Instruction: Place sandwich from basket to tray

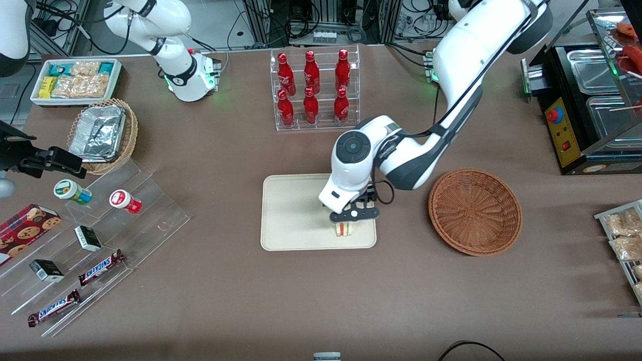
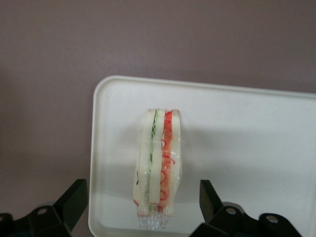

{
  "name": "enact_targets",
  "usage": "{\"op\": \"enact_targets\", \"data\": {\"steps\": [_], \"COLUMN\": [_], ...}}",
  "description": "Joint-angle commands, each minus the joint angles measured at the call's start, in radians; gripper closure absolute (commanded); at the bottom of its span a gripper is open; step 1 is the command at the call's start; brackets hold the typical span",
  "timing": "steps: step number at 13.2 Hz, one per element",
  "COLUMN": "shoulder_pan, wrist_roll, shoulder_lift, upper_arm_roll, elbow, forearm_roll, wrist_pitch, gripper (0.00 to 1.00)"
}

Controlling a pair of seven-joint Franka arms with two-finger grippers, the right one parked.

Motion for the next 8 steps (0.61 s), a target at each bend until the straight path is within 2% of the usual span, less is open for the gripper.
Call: {"op": "enact_targets", "data": {"steps": [1,2,4,8], "shoulder_pan": [0.104,0.125,0.202,0.282], "wrist_roll": [0.051,0.126,0.189,0.257], "shoulder_lift": [-0.062,-0.085,-0.126,-0.169], "upper_arm_roll": [-0.011,-0.01,-0.004,-0.002], "elbow": [0.004,0.004,0.003,0.006], "forearm_roll": [-0.029,-0.037,-0.101,-0.107], "wrist_pitch": [-0.085,-0.109,-0.132,-0.193], "gripper": [0.0,0.0,0.0,0.0]}}
